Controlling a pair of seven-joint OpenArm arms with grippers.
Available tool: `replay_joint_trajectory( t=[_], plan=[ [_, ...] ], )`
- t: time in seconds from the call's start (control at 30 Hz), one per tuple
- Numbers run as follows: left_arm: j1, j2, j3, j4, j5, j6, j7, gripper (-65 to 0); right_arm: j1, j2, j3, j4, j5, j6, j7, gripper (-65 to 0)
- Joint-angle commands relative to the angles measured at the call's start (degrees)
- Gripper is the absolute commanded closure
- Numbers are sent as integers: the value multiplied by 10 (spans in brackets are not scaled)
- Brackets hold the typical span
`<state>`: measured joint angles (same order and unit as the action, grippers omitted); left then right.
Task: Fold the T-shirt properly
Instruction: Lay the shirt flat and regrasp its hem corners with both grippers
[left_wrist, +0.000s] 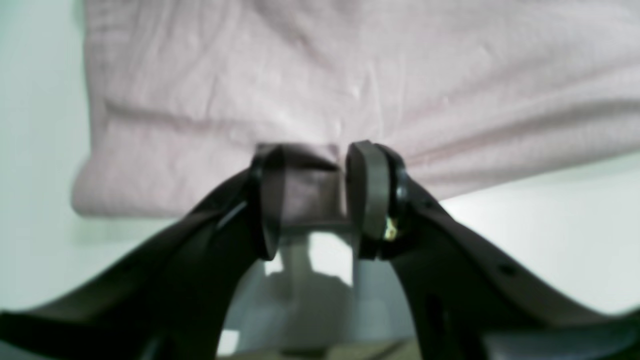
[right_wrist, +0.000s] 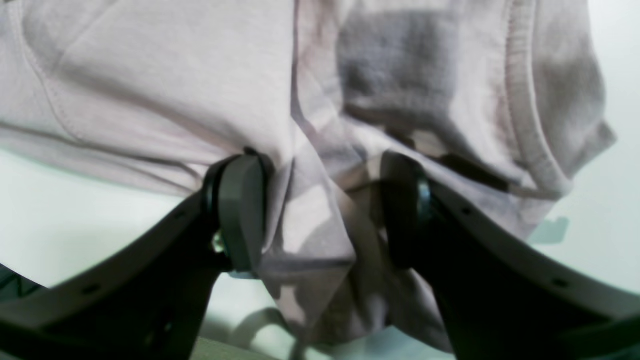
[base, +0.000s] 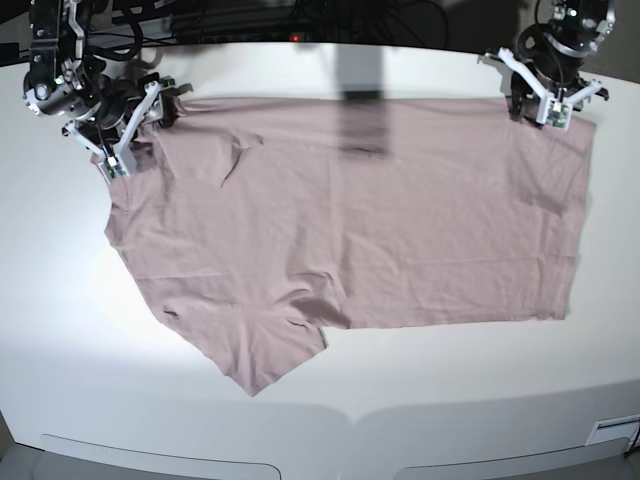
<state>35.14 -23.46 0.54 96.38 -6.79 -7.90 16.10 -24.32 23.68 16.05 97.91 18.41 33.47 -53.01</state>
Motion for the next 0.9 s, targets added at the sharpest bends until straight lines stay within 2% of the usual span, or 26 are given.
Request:
replay_joint_trajectory(
  t=[0.0,0.1,0.27,0.4,0.53,0.63,0.87],
  plan=[
    [10,-5,1,8,9,-2,40,-215,-5,11,5,9,-14,-8,-24,-353],
    [10,-5,1,26,10,-2,40,-214,-5,11,5,35,16,-8,-24,-353],
    [7,-5,1,35,19,-2,34,-214,-5,11,5,70,18,-9,-23,-354],
    [7,-5,1,35,31,35,32,-215,-4,11,5,86,18,-9,-16,-353],
    [7,-5,1,45,68,38,35,-215,-3,11,5,112,18,-9,-14,-354],
    [8,-5,1,83,68,63,55,-215,-3,11,5,134,18,-9,-15,-353],
    [7,-5,1,194,68,69,79,-215,1,11,5,159,18,-9,-10,-354]
  ],
)
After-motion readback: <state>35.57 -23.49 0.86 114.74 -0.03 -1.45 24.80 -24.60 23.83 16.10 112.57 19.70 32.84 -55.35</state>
